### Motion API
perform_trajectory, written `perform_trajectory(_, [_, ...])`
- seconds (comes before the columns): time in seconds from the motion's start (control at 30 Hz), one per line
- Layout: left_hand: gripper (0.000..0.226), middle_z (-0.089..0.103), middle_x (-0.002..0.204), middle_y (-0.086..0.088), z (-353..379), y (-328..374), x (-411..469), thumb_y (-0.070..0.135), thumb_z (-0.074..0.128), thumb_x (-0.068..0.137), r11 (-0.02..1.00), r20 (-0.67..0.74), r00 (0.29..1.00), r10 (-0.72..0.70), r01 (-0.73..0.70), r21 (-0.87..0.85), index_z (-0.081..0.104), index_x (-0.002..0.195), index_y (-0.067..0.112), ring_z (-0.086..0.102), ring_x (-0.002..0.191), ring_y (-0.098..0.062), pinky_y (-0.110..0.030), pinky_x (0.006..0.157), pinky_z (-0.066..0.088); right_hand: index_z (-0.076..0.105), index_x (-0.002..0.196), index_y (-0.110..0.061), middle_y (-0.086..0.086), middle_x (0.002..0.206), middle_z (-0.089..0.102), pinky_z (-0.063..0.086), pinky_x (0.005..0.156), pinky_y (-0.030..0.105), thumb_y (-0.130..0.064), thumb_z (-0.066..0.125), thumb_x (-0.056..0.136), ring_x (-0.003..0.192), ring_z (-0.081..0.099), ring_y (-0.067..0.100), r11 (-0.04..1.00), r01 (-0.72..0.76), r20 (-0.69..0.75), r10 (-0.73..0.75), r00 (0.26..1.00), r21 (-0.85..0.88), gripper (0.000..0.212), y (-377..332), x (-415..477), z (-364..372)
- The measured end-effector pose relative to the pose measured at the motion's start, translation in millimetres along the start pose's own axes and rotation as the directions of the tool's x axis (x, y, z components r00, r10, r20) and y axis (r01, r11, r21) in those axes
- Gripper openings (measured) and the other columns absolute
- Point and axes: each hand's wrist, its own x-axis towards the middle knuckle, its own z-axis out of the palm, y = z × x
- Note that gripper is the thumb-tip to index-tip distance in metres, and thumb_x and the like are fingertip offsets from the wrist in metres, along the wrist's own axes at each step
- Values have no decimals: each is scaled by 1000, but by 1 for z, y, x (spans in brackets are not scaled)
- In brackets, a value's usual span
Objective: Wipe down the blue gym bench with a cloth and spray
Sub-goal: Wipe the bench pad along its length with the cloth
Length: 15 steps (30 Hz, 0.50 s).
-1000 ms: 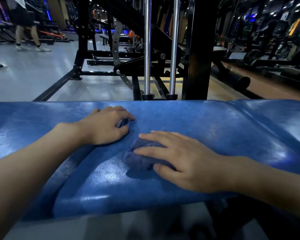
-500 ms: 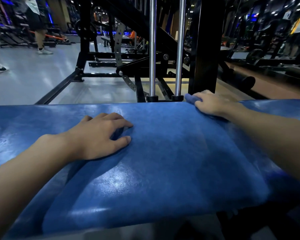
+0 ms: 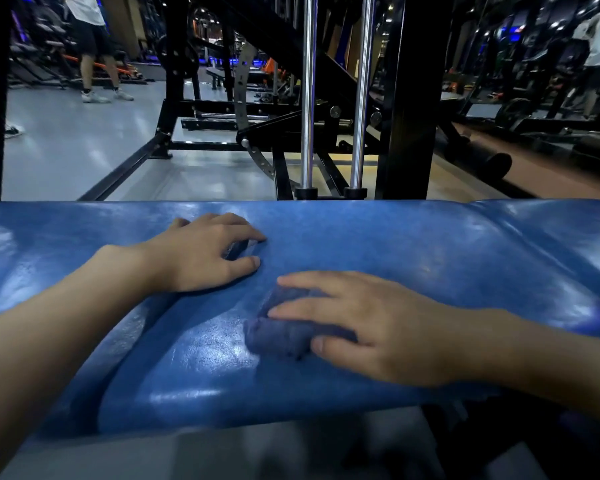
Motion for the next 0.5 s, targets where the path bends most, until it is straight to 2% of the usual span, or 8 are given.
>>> perform_trajectory(0.07, [55, 30, 153, 21, 3, -3, -1, 70, 35, 89, 1000, 19, 1000, -11, 10, 20, 35, 141, 52, 28, 142, -12, -49, 111, 23, 35, 137, -49, -24, 149, 27, 28, 105, 22, -45, 40, 91, 133, 34, 2, 996, -81, -16, 81, 997, 26, 47, 33, 20, -3])
perform_trajectory(0.13, [54, 27, 155, 19, 5, -4, -2, 67, 36, 92, 1000, 21, 1000, 0, -1, 27, 31, 144, 53, 25, 144, -11, -48, 113, 20, 38, 136, -49, -23, 148, 30, 31, 108, 30, -42, 41, 92, 135, 35, 4, 968, -246, -37, 248, 968, 50, 46, 83, 39, -7])
perform_trajectory(0.23, [57, 24, 157, 18, 5, -6, -7, 69, 34, 89, 1000, 21, 1000, 0, 0, 14, 28, 144, 54, 22, 145, -10, -44, 115, 16, 49, 135, -33, -4, 143, 43, 35, 109, 45, -29, 45, 94, 129, 44, 19, 880, -470, -56, 473, 879, 62, 42, 162, 61, -23])
perform_trajectory(0.3, [58, 24, 157, 19, 5, -10, -11, 70, 32, 88, 1000, 22, 1000, 1, -2, 22, 28, 144, 54, 20, 145, -8, -44, 114, 16, 57, 121, -26, 7, 132, 52, 42, 102, 48, -32, 41, 84, 117, 51, 26, 805, -589, -66, 593, 803, 68, 41, 190, 72, -32])
perform_trajectory(0.33, [58, 24, 156, 20, 5, -13, -13, 70, 32, 88, 1000, 20, 1000, 1, -2, 26, 27, 144, 55, 20, 145, -8, -44, 114, 16, 56, 118, -27, 8, 132, 52, 44, 99, 49, -37, 37, 79, 114, 52, 27, 773, -633, -68, 634, 770, 40, 45, 197, 76, -33])
perform_trajectory(0.4, [57, 24, 155, 22, 5, -17, -13, 70, 32, 88, 1000, 12, 1000, 6, -6, 30, 27, 143, 55, 20, 144, -7, -44, 114, 17, 46, 130, -38, 1, 142, 42, 42, 99, 50, -43, 34, 80, 123, 47, 30, 713, -698, -66, 695, 716, -66, 52, 196, 81, -29])
perform_trajectory(0.43, [56, 25, 155, 22, 4, -18, -13, 69, 33, 89, 999, 9, 1000, 10, -10, 33, 28, 143, 55, 21, 144, -7, -44, 114, 18, 40, 136, -43, -3, 147, 36, 39, 102, 51, -43, 35, 85, 128, 42, 31, 710, -697, -66, 694, 717, -100, 52, 190, 82, -24])
perform_trajectory(0.5, [51, 28, 152, 24, 4, -19, -11, 64, 37, 92, 999, -9, 1000, 20, -20, 31, 31, 142, 54, 25, 142, -7, -46, 113, 21, 35, 142, -44, -8, 154, 28, 33, 109, 48, -37, 40, 92, 134, 37, 30, 788, -609, -71, 605, 793, -85, 51, 165, 79, -14])
